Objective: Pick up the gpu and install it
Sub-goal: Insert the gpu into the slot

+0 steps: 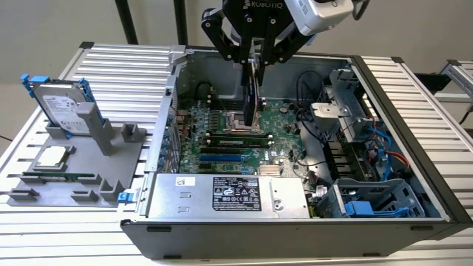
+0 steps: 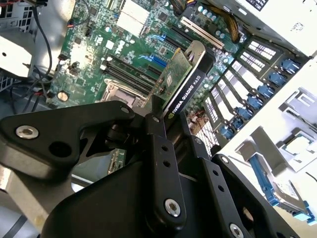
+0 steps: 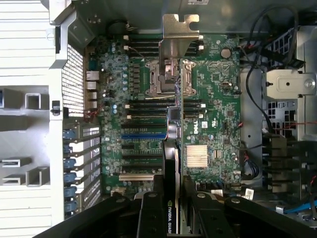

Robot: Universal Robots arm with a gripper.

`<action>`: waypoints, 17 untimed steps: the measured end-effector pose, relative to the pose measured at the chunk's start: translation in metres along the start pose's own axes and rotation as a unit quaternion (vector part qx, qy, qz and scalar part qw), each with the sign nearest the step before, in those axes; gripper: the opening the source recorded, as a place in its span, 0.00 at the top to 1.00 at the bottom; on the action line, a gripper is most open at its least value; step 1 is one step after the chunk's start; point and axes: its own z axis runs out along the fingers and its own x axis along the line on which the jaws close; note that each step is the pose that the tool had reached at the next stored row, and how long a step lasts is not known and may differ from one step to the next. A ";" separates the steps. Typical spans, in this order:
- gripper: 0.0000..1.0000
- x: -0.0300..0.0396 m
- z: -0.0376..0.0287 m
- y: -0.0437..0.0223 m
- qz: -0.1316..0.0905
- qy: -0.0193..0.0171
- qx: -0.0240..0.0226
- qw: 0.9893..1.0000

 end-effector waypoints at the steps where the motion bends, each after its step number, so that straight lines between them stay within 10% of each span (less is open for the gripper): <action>1: 1.00 0.0000 0.0000 0.0000 -0.001 0.000 0.000 1.000; 17: 1.00 0.0000 0.0000 0.0000 -0.006 0.001 0.000 1.000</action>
